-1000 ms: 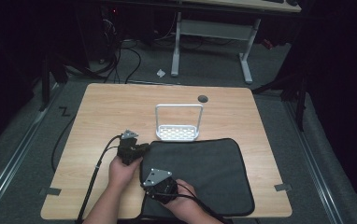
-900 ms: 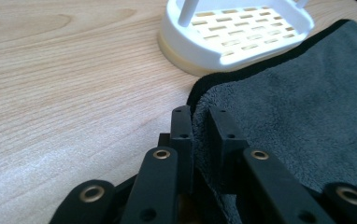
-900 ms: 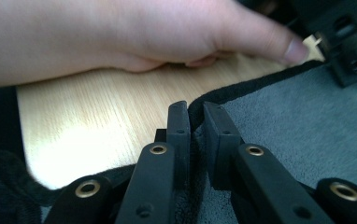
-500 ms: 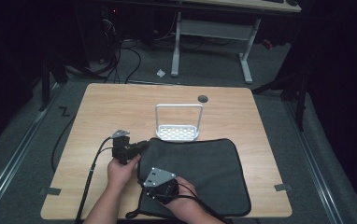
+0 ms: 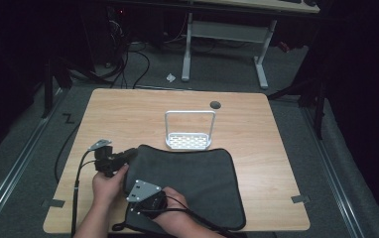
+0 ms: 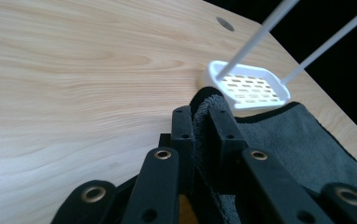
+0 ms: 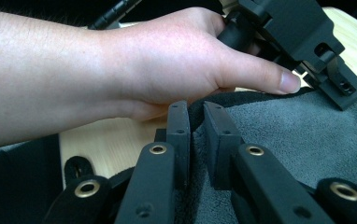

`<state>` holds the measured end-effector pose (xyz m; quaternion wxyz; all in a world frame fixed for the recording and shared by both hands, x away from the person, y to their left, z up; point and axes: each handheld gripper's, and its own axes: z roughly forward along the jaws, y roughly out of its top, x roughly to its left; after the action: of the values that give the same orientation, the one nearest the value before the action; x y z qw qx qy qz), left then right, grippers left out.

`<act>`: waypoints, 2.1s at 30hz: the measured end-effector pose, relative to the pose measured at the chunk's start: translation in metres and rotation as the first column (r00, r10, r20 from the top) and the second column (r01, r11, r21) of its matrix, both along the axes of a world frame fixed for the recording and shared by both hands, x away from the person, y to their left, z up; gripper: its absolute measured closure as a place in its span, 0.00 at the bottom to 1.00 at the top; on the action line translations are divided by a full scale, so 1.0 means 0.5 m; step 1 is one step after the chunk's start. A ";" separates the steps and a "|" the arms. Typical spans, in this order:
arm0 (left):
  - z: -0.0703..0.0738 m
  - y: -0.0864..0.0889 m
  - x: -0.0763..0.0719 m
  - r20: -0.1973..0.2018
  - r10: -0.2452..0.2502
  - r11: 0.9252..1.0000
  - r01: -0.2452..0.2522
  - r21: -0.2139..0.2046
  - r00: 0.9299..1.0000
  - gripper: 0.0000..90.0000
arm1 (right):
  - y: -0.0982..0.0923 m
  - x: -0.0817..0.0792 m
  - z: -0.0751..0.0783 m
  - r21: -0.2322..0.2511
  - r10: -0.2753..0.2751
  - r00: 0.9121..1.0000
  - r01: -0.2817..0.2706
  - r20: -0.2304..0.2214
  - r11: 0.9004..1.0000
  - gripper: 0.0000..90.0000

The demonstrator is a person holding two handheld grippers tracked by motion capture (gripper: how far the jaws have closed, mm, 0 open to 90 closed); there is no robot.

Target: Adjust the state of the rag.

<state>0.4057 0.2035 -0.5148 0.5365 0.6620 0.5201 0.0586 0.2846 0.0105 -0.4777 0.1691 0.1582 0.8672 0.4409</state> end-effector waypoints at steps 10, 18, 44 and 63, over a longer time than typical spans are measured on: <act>0.023 0.099 -0.032 -0.002 0.066 0.997 -0.066 0.027 0.998 0.91 | 0.079 -0.006 0.018 0.008 0.074 0.997 -0.074 0.027 0.997 0.91; 0.040 0.061 -0.032 0.003 0.062 0.998 -0.062 0.029 0.998 0.91 | 0.048 -0.013 0.035 0.017 0.053 0.998 -0.054 0.042 0.998 0.91; 0.044 -0.256 0.014 0.000 -0.075 0.982 0.074 0.176 0.997 0.90 | -0.289 -0.022 -0.003 0.058 -0.198 0.980 0.200 -0.027 0.978 0.91; 0.037 -0.375 0.039 -0.038 -0.138 0.962 0.143 0.233 0.990 0.90 | -0.408 -0.026 -0.035 0.007 -0.311 0.948 0.312 -0.066 0.950 0.90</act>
<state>0.4253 0.0157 -0.4964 0.4517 0.7566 0.4668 0.0745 0.2715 -0.1935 -0.4950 0.2074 0.3084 0.8326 0.4107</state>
